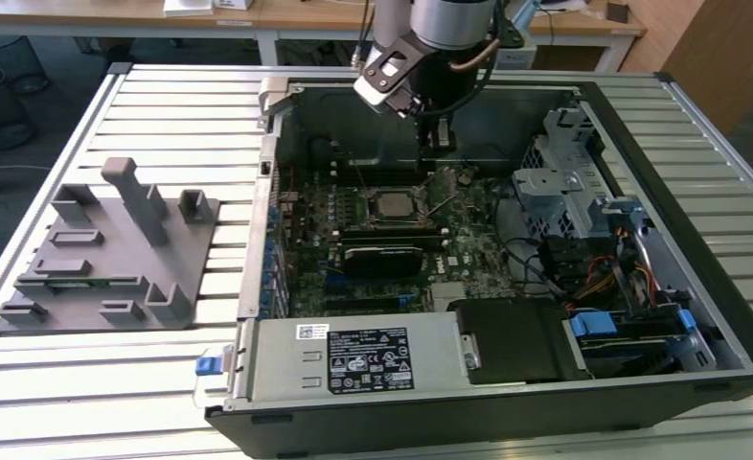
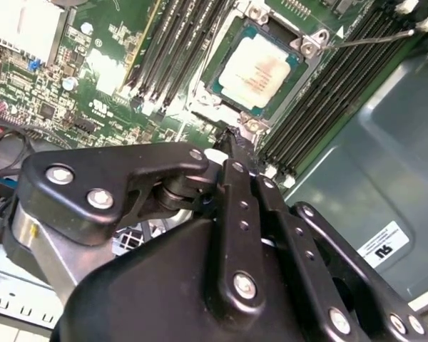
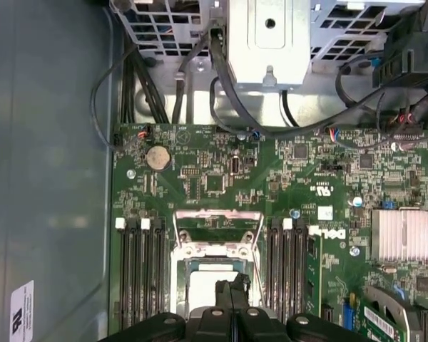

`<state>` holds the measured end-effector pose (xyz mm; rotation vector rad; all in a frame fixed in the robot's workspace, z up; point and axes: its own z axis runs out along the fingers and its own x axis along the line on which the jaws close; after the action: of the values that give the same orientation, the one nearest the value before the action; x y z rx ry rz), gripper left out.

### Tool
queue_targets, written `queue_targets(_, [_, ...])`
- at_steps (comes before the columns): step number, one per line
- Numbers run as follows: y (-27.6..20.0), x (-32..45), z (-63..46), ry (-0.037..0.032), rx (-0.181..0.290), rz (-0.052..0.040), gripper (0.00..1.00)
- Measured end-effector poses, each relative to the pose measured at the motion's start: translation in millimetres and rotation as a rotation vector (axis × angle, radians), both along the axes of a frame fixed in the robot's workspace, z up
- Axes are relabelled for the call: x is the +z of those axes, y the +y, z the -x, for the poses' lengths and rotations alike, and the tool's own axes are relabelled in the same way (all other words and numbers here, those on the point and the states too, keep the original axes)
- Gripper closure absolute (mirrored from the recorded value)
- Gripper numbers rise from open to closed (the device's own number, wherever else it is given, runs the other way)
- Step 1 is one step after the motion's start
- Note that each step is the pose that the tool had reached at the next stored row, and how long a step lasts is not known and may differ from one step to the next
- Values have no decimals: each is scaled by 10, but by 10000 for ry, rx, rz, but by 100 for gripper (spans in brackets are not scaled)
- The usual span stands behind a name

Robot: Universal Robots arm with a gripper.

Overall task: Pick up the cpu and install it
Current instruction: 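Close the cpu cover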

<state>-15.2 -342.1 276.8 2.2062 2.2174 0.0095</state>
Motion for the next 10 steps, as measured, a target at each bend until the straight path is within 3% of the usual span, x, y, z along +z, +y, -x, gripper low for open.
queue_targets(10, [12, -35, -197, -1, 88, 26, 89])
